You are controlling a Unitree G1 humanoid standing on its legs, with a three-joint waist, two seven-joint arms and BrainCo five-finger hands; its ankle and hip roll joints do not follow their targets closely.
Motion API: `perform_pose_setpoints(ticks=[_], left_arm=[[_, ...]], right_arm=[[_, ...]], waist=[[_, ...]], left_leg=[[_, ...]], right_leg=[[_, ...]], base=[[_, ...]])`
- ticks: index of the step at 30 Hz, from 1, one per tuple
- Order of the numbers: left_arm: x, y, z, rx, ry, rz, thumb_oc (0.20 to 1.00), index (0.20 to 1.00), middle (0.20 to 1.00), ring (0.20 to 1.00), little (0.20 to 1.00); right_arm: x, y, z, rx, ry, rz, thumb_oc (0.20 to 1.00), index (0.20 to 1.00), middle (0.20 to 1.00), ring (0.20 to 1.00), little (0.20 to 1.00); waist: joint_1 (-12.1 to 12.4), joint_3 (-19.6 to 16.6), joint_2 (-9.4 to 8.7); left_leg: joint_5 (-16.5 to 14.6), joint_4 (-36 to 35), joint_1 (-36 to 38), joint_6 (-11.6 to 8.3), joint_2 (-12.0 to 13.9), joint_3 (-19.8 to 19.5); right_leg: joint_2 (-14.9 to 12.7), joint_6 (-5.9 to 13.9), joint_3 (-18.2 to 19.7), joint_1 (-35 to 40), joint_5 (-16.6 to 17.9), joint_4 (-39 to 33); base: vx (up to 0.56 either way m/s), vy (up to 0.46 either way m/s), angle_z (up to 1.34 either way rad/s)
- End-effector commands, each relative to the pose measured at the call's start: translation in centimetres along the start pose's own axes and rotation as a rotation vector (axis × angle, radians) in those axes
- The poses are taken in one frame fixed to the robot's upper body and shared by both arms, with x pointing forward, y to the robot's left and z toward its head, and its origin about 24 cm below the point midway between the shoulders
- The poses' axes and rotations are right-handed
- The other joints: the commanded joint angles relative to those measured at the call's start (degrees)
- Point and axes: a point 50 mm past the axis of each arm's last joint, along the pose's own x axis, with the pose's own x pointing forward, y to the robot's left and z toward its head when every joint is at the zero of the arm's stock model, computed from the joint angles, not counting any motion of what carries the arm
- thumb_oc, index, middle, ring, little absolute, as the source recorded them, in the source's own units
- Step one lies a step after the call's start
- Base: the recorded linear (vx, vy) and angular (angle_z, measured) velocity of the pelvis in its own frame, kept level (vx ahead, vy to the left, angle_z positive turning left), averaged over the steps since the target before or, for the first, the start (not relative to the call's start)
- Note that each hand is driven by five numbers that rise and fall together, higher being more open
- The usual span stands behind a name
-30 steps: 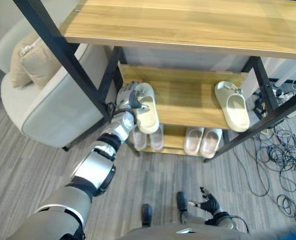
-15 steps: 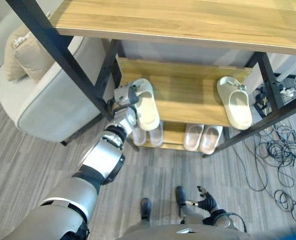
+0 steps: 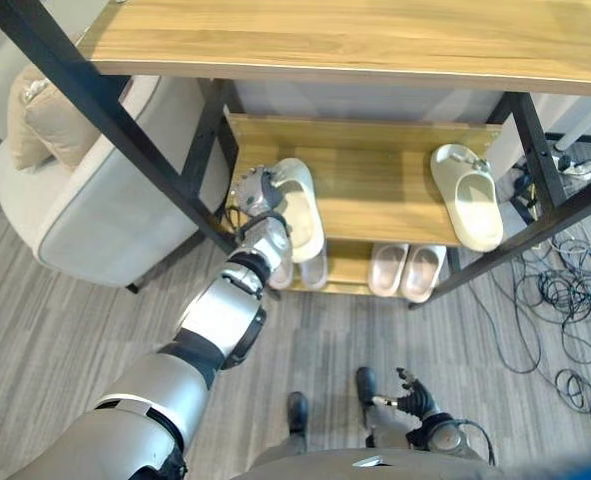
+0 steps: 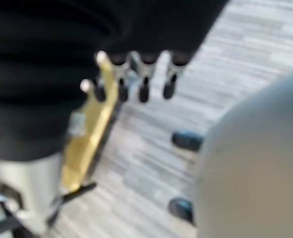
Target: Arrange the slippers neatly on the shoe rack.
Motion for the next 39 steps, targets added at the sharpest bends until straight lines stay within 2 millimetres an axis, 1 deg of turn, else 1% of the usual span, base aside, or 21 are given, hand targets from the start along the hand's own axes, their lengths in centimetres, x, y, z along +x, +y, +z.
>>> perform_pose_setpoints(ticks=[1, 3, 4, 6, 11, 13, 15, 17, 20, 24, 26, 28, 30, 35, 36, 37, 39], left_arm=[[0.1, 0.3, 4.5, -0.088, -0.067, 0.004, 0.2, 0.2, 0.2, 0.2, 0.2], [-0.1, 0.2, 5.3, -0.109, -0.079, -0.002, 0.2, 0.2, 0.2, 0.2, 0.2], [-0.1, 0.2, 5.3, -0.109, -0.079, -0.002, 0.2, 0.2, 0.2, 0.2, 0.2], [-0.4, -0.1, 6.2, -0.13, -0.084, -0.012, 0.2, 0.2, 0.2, 0.2, 0.2], [-0.9, -0.4, 7.2, -0.153, -0.06, -0.024, 0.2, 0.2, 0.2, 0.2, 0.2], [-0.5, 0.3, 7.9, -0.15, -0.087, 0.003, 0.2, 0.2, 0.2, 0.2, 0.2], [-0.4, 0.6, 8.2, -0.157, -0.084, 0.01, 0.2, 0.2, 0.2, 0.2, 0.2], [0.0, 1.4, 9.2, -0.147, -0.121, 0.042, 0.2, 0.2, 0.2, 0.2, 0.2], [0.0, 1.6, 9.5, -0.134, -0.133, 0.049, 0.2, 0.2, 0.2, 0.2, 0.2], [0.1, 2.3, 10.6, -0.086, -0.181, 0.086, 0.2, 0.2, 0.2, 0.2, 0.2], [0.0, 2.2, 10.5, -0.064, -0.186, 0.087, 0.2, 0.2, 0.2, 0.2, 0.2], [0.3, 2.7, 10.7, -0.046, -0.193, 0.111, 0.2, 0.2, 0.2, 0.2, 0.2], [0.6, 3.3, 10.5, 0.001, -0.179, 0.149, 0.2, 0.2, 0.2, 0.2, 0.2], [1.0, 4.1, 10.6, 0.033, -0.138, 0.182, 0.2, 0.2, 0.2, 0.2, 0.2], [1.2, 4.6, 10.7, 0.027, -0.123, 0.203, 0.228, 0.228, 0.228, 0.228, 0.228], [1.3, 5.0, 10.8, 0.024, -0.116, 0.211, 0.733, 0.733, 0.733, 0.733, 0.733], [1.4, 5.2, 10.5, 0.028, -0.09, 0.226, 1.0, 1.0, 1.0, 1.0, 1.0]], right_arm=[[-0.4, 1.1, -0.7, 0.044, 0.028, 0.007, 1.0, 1.0, 1.0, 1.0, 1.0], [-0.1, 0.7, -0.4, 0.04, 0.022, -0.003, 1.0, 1.0, 1.0, 1.0, 1.0], [-0.1, 0.7, -0.4, 0.04, 0.022, -0.003, 1.0, 1.0, 1.0, 1.0, 1.0], [0.1, 0.4, 0.0, 0.042, 0.016, -0.012, 1.0, 1.0, 1.0, 1.0, 1.0], [0.4, 0.1, 0.6, 0.034, -0.001, -0.02, 1.0, 1.0, 1.0, 1.0, 1.0], [0.5, -0.2, 0.8, 0.03, -0.005, -0.026, 1.0, 1.0, 1.0, 1.0, 1.0], [0.7, -0.2, 1.0, 0.026, -0.011, -0.026, 1.0, 1.0, 1.0, 1.0, 1.0], [0.7, -0.5, 1.0, 0.023, -0.009, -0.032, 1.0, 1.0, 1.0, 1.0, 1.0], [0.9, -0.5, 1.4, 0.019, -0.017, -0.033, 1.0, 1.0, 1.0, 1.0, 1.0], [1.2, -0.9, 1.9, 0.025, -0.025, -0.044, 1.0, 1.0, 1.0, 1.0, 1.0], [1.3, -1.0, 2.1, 0.023, -0.031, -0.047, 1.0, 1.0, 1.0, 1.0, 1.0], [1.4, -1.1, 2.1, 0.019, -0.029, -0.047, 1.0, 1.0, 1.0, 1.0, 1.0], [1.4, -1.2, 2.3, 0.02, -0.035, -0.053, 1.0, 1.0, 1.0, 1.0, 1.0], [1.5, -0.9, 2.6, 0.016, -0.05, -0.045, 1.0, 1.0, 1.0, 1.0, 1.0], [1.5, -0.7, 2.8, 0.015, -0.054, -0.04, 1.0, 1.0, 1.0, 1.0, 1.0], [1.5, -0.6, 2.8, 0.014, -0.056, -0.039, 1.0, 1.0, 1.0, 1.0, 1.0], [1.4, -0.3, 2.5, 0.013, -0.05, -0.029, 1.0, 1.0, 1.0, 1.0, 1.0]], waist=[[-1.4, 1.7, 1.75], [-1.8, 1.7, 2.09], [-1.8, 1.7, 2.09], [-2.5, 1.9, 2.51], [-3.6, 2.1, 3.28], [-4.0, 2.2, 3.4], [-4.4, 2.3, 3.36], [-4.7, 2.5, 3.39], [-4.9, 2.5, 3.59], [-5.3, 3.0, 3.91], [-5.4, 3.1, 4.03], [-5.6, 3.2, 4.17], [-5.9, 3.2, 4.38], [-6.3, 3.3, 4.45], [-6.3, 3.4, 4.37], [-6.3, 3.4, 4.35], [-6.4, 3.4, 4.13]], left_leg=[[2.9, 0.1, -0.9, -0.64, -1.8, -1.5], [3.0, 0.1, -1.2, -0.84, -1.8, -1.1], [3.0, 0.1, -1.3, -0.84, -1.8, -1.1], [3.0, 0.1, -1.6, -1.18, -1.8, -0.5], [3.1, 0.1, -2.5, -1.95, -1.5, 1.3], [3.2, 0.1, -3.0, -2.27, -1.3, 2.0], [3.2, 0.1, -3.5, -2.66, -1.0, 2.7], [3.2, 0.1, -3.9, -2.98, -0.7, 3.3], [3.3, 0.1, -4.4, -3.33, -0.5, 4.0], [3.1, 0.1, -4.9, -3.87, 0.0, 5.0], [3.1, 0.1, -5.2, -4.01, 0.1, 5.4], [3.1, 0.1, -5.7, -4.17, 0.1, 5.7], [3.1, 0.1, -6.2, -4.27, 0.3, 6.1], [3.1, 0.1, -7.1, -4.36, 0.7, 6.7], [3.1, 0.1, -7.3, -4.42, 0.8, 6.8], [3.0, 0.1, -7.5, -4.5, 0.9, 6.9], [3.0, 0.1, -7.8, -4.62, 1.0, 7.3]], right_leg=[[0.7, 0.22, 6.1, 4.8, -3.1, 0.1], [0.6, 0.07, 6.6, 4.4, -2.9, 0.1], [0.6, 0.07, 6.6, 4.4, -2.8, 0.1], [0.8, -0.26, 7.5, 3.4, -2.3, 0.2], [1.4, -0.75, 9.3, 1.3, -1.4, 0.6], [1.7, -0.97, 9.8, 0.4, -1.2, 0.8], [2.2, -1.23, 10.7, -0.7, -0.9, 1.1], [2.6, -1.42, 11.3, -1.5, -0.7, 1.4], [3.1, -1.64, 11.8, -2.4, -0.6, 1.8], [4.0, -2.13, 12.4, -3.9, -0.9, 2.8], [4.3, -2.3, 12.6, -4.6, -0.8, 3.1], [4.4, -2.27, 12.8, -5.4, -0.6, 3.2], [4.8, -2.47, 13.0, -6.5, -0.6, 3.7], [5.3, -2.73, 13.2, -7.9, -0.6, 4.4], [5.4, -2.76, 13.1, -8.3, -0.4, 4.4], [5.4, -2.76, 13.1, -8.5, -0.3, 4.3], [5.7, -2.72, 13.3, -9.0, -0.1, 4.3]], base=[[0.01, -0.037, -0.06], [0.01, -0.047, -0.05], [0.0, -0.035, -0.06], [0.0, -0.052, -0.13], [0.01, -0.061, -0.18], [0.0, -0.076, -0.32], [0.0, -0.086, -0.24], [0.02, -0.081, -0.16], [0.02, -0.049, -0.21], [0.03, -0.061, -0.12], [0.02, -0.028, -0.12], [0.02, -0.024, -0.15], [0.03, -0.026, -0.1], [0.01, -0.011, -0.07], [0.01, -0.022, -0.12], [0.01, -0.023, -0.09], [0.0, -0.009, -0.03]])
